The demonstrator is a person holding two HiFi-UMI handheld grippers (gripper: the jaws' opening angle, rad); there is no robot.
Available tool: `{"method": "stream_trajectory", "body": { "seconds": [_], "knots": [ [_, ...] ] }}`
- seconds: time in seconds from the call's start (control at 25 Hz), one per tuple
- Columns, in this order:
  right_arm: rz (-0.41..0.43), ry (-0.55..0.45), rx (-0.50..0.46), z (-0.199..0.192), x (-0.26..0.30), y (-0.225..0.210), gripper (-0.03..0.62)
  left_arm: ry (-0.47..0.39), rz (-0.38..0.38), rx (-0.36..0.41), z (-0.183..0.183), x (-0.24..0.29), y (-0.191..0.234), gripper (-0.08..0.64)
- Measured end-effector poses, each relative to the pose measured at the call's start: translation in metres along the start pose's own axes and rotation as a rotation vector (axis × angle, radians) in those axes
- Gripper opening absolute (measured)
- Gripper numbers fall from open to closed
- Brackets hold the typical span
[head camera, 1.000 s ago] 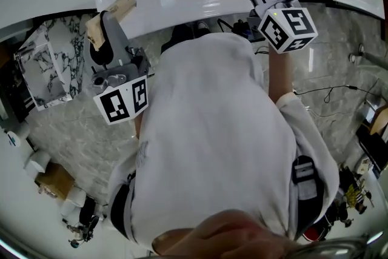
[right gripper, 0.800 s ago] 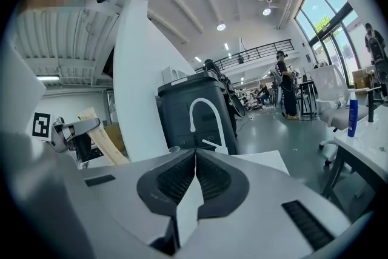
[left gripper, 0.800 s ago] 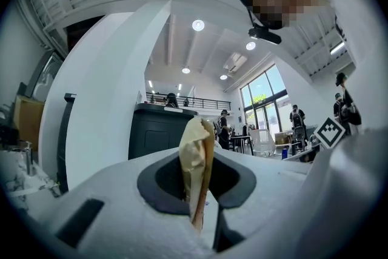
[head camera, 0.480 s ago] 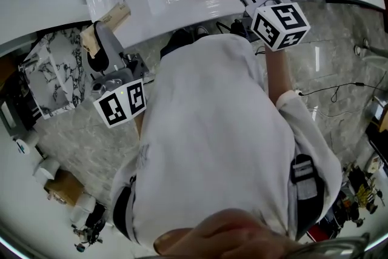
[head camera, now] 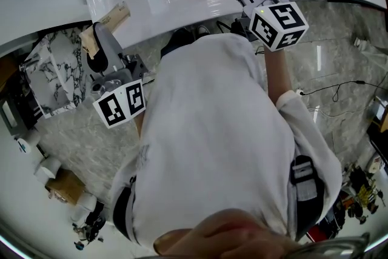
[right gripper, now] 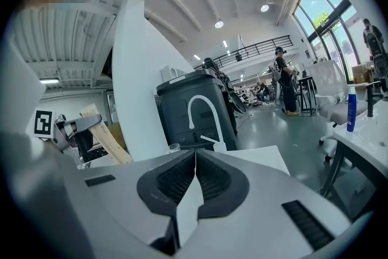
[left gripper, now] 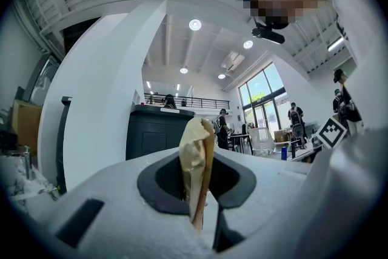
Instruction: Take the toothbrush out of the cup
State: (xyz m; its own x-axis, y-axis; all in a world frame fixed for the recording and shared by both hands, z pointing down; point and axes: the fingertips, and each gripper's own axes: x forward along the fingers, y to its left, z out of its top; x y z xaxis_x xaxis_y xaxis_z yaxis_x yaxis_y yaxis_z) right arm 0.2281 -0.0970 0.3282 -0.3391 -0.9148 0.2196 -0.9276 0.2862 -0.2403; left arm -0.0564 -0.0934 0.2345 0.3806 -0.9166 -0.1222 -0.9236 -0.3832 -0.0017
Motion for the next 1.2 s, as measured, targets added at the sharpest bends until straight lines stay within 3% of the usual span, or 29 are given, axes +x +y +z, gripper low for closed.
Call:
{"method": "stream_trajectory", "body": {
  "seconds": [1.2],
  "knots": [
    [-0.002,0.001,-0.015,0.0017,-0.0031,0.0003,0.015,-0.012,0.010,-0.001,0.0021,-0.0039,0.0007,0.057]
  ]
}}
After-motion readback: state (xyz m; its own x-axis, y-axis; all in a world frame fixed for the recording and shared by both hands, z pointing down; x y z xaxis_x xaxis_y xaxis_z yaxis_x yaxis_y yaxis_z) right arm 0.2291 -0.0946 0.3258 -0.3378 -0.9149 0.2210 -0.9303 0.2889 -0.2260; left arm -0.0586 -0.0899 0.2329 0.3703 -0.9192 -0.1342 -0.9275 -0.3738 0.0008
